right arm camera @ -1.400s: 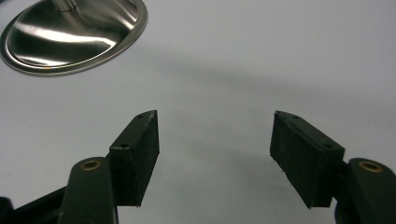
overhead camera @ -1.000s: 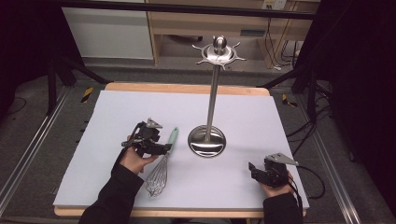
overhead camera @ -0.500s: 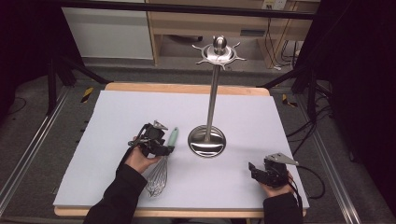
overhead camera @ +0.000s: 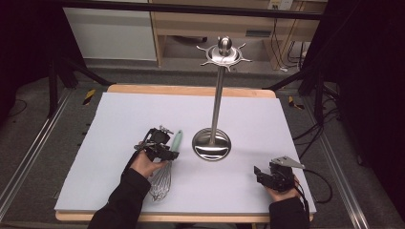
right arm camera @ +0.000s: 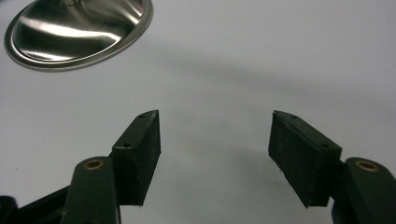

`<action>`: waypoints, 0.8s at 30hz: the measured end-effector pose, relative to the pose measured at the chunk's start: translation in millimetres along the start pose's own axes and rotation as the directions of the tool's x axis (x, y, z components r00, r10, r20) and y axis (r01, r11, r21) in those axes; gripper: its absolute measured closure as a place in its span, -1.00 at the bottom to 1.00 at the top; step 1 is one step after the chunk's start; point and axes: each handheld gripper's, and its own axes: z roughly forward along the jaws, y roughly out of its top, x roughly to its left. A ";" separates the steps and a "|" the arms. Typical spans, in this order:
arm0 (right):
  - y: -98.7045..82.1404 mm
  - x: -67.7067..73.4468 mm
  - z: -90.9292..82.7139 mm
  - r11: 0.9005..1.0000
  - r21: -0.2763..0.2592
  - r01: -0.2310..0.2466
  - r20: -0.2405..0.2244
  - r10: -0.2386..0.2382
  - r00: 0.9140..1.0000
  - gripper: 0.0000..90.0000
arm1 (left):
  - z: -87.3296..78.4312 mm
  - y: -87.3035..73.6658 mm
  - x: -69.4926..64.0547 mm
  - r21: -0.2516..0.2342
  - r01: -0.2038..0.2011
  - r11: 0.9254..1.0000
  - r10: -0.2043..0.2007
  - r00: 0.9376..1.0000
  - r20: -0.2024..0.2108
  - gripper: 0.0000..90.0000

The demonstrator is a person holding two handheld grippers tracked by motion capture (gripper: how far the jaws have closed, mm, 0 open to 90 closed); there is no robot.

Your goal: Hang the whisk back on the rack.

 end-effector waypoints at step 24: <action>0.0 0.3 0.0 1.000 0.004 -0.002 -0.007 0.002 1.000 -0.21 | 11.9 -2.5 2.4 0.062 0.067 0.996 -0.065 0.997 -0.030 0.45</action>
